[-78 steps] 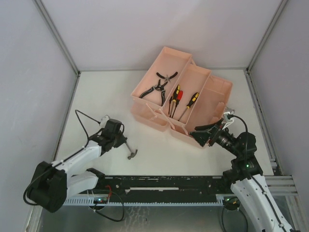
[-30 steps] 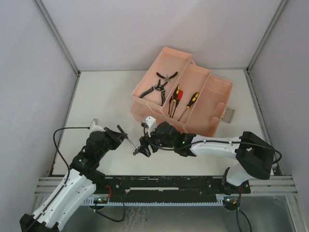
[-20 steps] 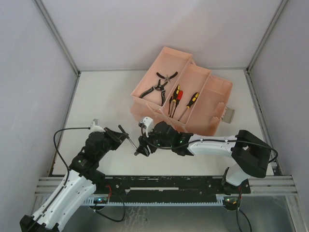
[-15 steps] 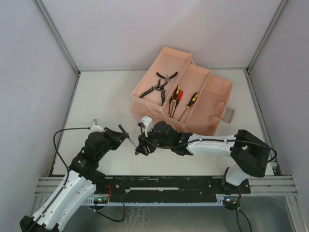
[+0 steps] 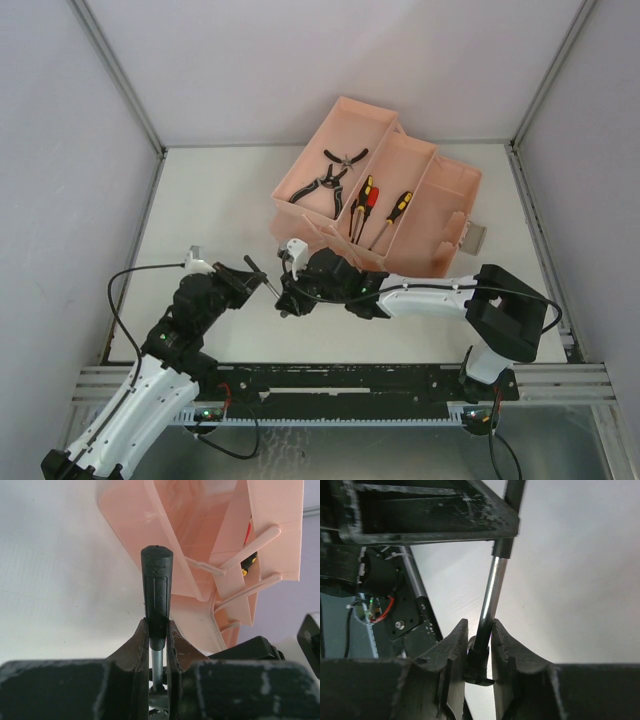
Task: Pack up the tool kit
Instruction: Place the hammer in the toolbox.
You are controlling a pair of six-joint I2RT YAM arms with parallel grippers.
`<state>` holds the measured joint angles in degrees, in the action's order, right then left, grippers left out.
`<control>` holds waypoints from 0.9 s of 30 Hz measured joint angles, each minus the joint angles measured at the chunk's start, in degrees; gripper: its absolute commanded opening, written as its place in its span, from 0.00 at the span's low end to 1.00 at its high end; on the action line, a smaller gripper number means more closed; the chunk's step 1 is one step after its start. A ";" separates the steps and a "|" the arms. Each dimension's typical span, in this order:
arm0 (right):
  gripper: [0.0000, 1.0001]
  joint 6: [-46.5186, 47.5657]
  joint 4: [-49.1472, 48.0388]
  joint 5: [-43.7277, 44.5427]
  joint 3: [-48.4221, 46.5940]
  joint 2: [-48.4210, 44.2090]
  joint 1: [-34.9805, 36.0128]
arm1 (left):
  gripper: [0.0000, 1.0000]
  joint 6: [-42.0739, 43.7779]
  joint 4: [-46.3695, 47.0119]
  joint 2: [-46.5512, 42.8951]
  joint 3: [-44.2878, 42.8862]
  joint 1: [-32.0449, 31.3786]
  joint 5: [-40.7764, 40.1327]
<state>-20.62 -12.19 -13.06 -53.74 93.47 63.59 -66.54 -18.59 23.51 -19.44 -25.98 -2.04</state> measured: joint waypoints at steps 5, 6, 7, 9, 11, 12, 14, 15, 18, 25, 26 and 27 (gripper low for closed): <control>0.06 -0.11 1.38 2.08 -0.24 0.00 -0.02 | 0.00 -0.07 -0.02 -0.02 0.00 0.00 -0.22; 0.03 -0.11 1.42 2.27 -0.26 0.00 0.04 | 0.00 -0.09 0.00 -0.02 0.00 0.00 -0.22; 0.01 -0.11 1.60 2.40 -0.31 0.00 0.04 | 0.00 -0.11 0.00 0.00 0.00 0.00 -0.22; 0.00 -0.13 1.73 2.58 -0.33 -0.02 0.07 | 0.00 -0.15 0.00 0.04 0.00 0.00 -0.22; 0.00 -0.15 1.75 2.75 -0.33 -0.02 0.11 | 0.00 -0.20 0.00 0.11 0.00 0.00 -0.20; 0.00 -0.15 1.77 2.86 -0.33 -0.02 0.13 | 0.00 -0.22 0.00 0.13 0.00 0.00 -0.20; 0.00 -0.20 1.77 3.08 -0.33 -0.02 0.20 | 0.00 -0.31 0.00 0.13 0.00 0.00 -0.20; 0.00 -0.20 1.79 3.19 -0.33 -0.04 0.22 | 0.00 -0.33 0.02 0.13 0.00 0.00 -0.20; 0.00 -0.26 1.92 3.45 -0.33 -0.17 0.26 | 0.02 -0.37 0.04 0.13 0.00 0.00 -0.15; 0.00 -0.52 3.43 3.78 -0.33 -0.87 0.26 | 0.12 -0.35 0.79 1.51 0.00 0.00 0.90; 0.00 -0.61 3.54 3.82 -0.33 -0.92 0.26 | 0.14 -0.35 0.90 1.70 0.00 0.00 0.96; 0.00 -0.66 3.72 3.85 -0.33 -0.98 0.26 | 0.19 -0.37 0.96 1.90 0.00 0.00 1.01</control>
<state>-21.28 -8.47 -9.21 -54.06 92.49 63.86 -66.92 -17.63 25.41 -19.44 -25.98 -1.04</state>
